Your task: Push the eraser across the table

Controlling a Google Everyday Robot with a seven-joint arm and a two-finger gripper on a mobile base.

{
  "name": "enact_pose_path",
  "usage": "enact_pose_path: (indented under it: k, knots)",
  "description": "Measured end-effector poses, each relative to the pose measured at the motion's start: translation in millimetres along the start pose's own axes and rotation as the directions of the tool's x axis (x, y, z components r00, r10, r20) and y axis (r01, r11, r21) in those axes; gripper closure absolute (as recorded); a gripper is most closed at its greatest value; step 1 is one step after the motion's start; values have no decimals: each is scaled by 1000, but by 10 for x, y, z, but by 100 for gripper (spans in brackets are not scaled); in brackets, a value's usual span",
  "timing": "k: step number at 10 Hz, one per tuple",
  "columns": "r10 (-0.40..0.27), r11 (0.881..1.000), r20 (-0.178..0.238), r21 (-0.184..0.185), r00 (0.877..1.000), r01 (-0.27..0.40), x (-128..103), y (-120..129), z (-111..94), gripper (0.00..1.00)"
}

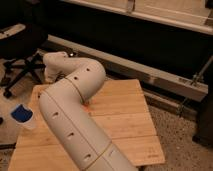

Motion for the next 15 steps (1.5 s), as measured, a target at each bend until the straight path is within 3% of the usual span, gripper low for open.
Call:
enact_pose_path:
  k: [2, 9, 15]
  knots:
    - [-10, 1000, -6, -17, 1000, 10, 21, 9, 116, 100]
    - [-64, 995, -90, -85, 994, 56, 61, 206, 475, 100]
    - [-82, 990, -162, -123, 983, 62, 165, 289, 566, 100]
